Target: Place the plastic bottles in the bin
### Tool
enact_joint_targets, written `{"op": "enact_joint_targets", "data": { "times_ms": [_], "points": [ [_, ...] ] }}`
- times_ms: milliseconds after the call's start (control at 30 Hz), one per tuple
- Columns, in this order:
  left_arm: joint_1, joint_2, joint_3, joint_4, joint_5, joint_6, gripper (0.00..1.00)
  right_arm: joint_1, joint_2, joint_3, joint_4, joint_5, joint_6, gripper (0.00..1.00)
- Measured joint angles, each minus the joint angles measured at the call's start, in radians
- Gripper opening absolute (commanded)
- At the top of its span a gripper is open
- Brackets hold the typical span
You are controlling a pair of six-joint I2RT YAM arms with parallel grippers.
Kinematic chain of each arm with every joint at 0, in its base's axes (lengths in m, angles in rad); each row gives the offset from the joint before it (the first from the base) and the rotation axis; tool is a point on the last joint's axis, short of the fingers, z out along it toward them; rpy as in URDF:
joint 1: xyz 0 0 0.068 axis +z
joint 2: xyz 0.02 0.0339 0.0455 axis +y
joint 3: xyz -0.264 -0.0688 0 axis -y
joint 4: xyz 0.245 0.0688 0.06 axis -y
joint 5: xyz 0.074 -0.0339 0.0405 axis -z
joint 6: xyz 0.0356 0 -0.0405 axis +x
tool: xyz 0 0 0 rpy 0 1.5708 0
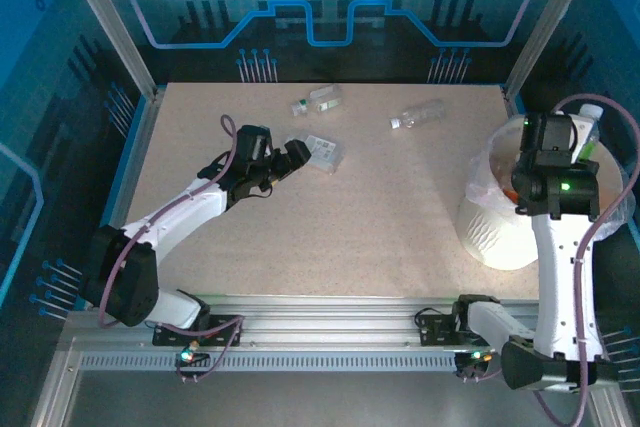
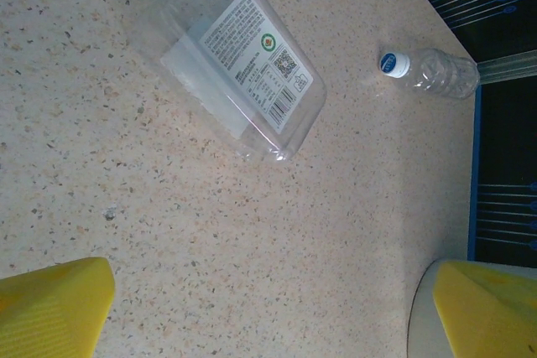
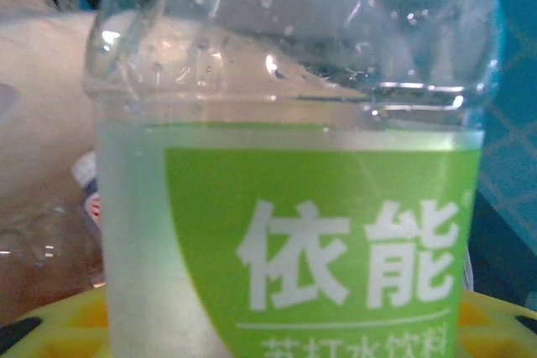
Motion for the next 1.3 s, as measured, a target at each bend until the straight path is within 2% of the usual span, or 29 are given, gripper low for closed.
{"op": "enact_joint_targets", "data": {
  "times_ms": [233,400,533,900,1100,1300],
  "points": [
    [-0.001,0.026,0.027,-0.030,0.010,0.001,0.99,-0.138,-0.023,-0.063,0.013,-0.053,0.000,0.50],
    [-0.002,0.048,0.055,-0.054,0.017,0.002,0.99,-0.259,-0.035,-0.104,0.035,-0.108,0.003,0.64],
    [-0.002,0.049,0.057,-0.057,0.017,0.002,0.99,-0.305,-0.034,-0.135,0.046,-0.129,0.006,0.76],
    [-0.002,0.061,0.057,-0.065,0.017,0.005,0.99,-0.306,-0.029,-0.122,0.058,-0.204,0.020,0.88],
    [-0.002,0.075,0.057,-0.066,0.017,0.005,0.99,-0.263,-0.050,-0.101,0.061,-0.246,0.024,1.00],
    [-0.002,0.079,0.057,-0.071,0.016,0.005,0.99,-0.189,-0.053,-0.087,0.062,-0.242,0.027,1.00]
  ]
}}
